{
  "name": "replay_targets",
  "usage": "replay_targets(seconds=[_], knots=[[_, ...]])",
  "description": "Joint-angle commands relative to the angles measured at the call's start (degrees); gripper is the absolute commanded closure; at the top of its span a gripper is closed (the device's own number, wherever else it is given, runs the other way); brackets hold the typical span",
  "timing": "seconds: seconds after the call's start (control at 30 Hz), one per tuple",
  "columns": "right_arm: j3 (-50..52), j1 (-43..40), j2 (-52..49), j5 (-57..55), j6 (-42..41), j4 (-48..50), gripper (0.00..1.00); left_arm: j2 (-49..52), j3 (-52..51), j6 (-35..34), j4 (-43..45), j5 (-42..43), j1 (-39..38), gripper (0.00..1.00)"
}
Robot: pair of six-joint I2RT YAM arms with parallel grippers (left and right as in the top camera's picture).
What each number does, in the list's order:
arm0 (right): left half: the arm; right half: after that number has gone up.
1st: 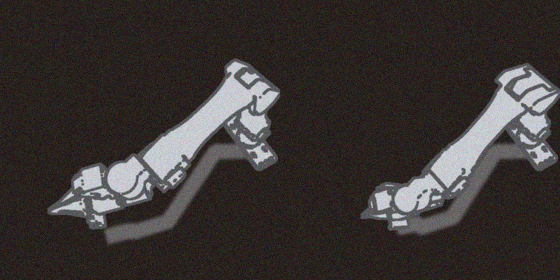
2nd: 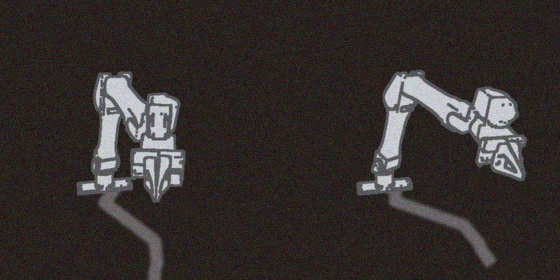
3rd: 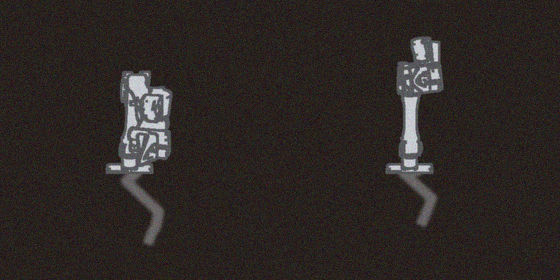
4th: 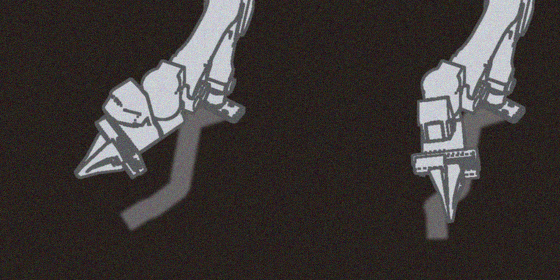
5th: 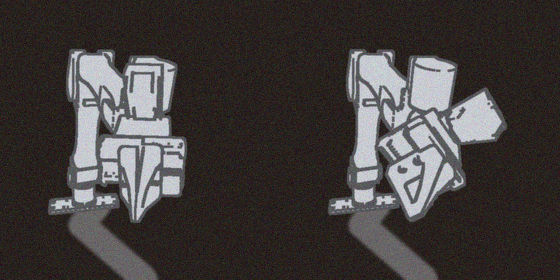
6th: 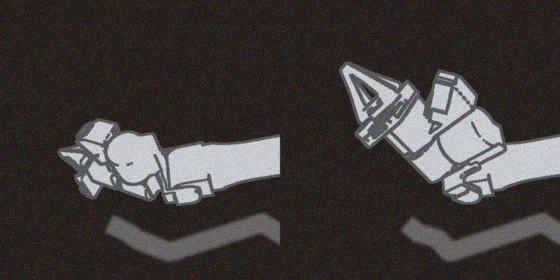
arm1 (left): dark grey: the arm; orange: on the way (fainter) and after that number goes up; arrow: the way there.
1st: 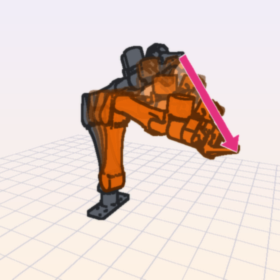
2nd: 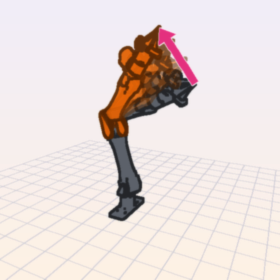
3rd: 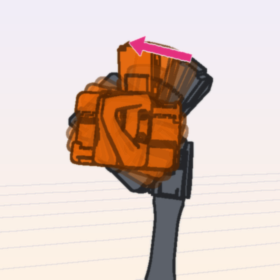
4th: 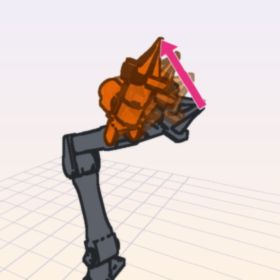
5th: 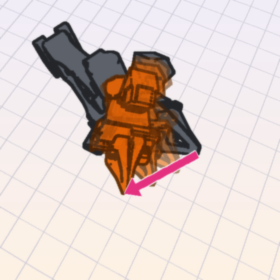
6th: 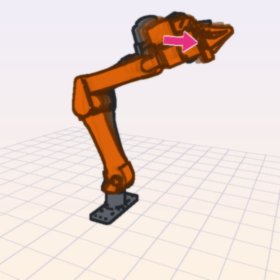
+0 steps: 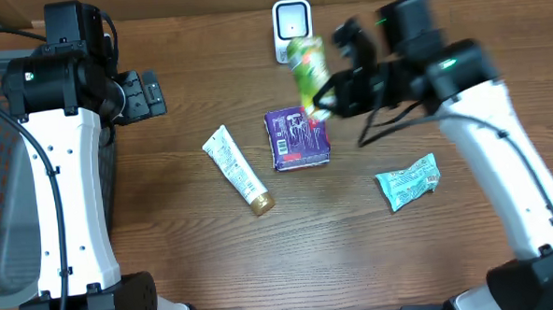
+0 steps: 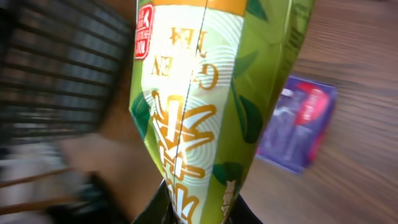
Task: Scan the item barcode
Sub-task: 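Raise the tea packet and carry it up to the white scanner, then hold the tea packet barcode in front of the white scanner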
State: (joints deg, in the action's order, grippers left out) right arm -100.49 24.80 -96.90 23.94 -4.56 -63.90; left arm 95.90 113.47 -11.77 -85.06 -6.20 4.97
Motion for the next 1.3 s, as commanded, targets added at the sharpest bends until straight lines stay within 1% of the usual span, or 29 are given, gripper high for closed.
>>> replay_targets(seconds=[0.0, 0.07, 0.13, 0.3, 0.37, 0.43, 0.53, 0.57, 0.7, 0.83, 0.97, 1.03, 1.17, 1.27], knots=[[-6.6, 3.0, 2.4, -21.8, -1.0, 1.3, 0.97, 0.0, -0.5, 1.1, 0.0, 0.1, -0.1, 0.0], [-9.7, 3.3, 2.2, -23.5, -0.3, 1.5, 0.97, 0.0, -0.5, 1.1, 0.0, 0.1, -0.1, 0.0], [-13.2, 3.3, 1.8, -28.0, 0.9, 3.5, 0.96, 0.0, -0.5, 1.1, 0.0, 0.1, -0.1, 0.0], [-13.5, 3.7, 0.1, -36.0, 6.1, 11.1, 0.96, 0.0, -0.5, 1.1, 0.0, 0.1, -0.1, 0.0], [-13.5, 4.9, -3.3, -43.1, 10.3, 15.2, 0.96, 0.0, -0.5, 1.1, 0.0, 0.1, -0.1, 0.0], [-13.5, 5.5, -6.1, -48.3, 12.3, 17.9, 0.96, 0.0, -0.5, 1.1, 0.0, 0.1, -0.1, 0.0], [-13.5, 5.8, -10.5, -53.3, 15.5, 22.3, 0.96, 0.0, -0.5, 1.1, 0.0, 0.1, -0.1, 0.01], [-13.5, 5.8, -11.5, -53.6, 16.5, 23.2, 0.96, 0.0, -0.5, 1.1, 0.0, 0.1, -0.1, 0.0], [-13.5, 5.8, -16.7, -53.7, 28.1, 28.2, 0.96, 0.0, -0.5, 1.1, 0.0, 0.1, -0.1, 0.01], [-13.5, 5.8, -21.1, -54.1, 37.0, 34.6, 0.96, 0.0, -0.5, 1.1, 0.0, 0.1, -0.1, 0.0], [-13.5, 5.8, -24.8, -58.5, 48.4, 41.4, 0.96, 0.0, -0.5, 1.1, 0.0, 0.1, -0.1, 0.0], [-13.5, 5.8, -26.5, -60.7, 51.5, 45.3, 0.96, 0.0, -0.5, 1.1, 0.0, 0.1, -0.1, 0.0], [-13.5, 5.4, -30.0, -64.3, 54.6, 52.3, 0.96, 0.0, -0.5, 1.1, 0.0, 0.1, -0.1, 0.0], [-13.4, 4.8, -32.4, -66.0, 56.0, 54.6, 0.96, 0.0, -0.5, 1.1, 0.0, 0.1, -0.1, 0.0]])
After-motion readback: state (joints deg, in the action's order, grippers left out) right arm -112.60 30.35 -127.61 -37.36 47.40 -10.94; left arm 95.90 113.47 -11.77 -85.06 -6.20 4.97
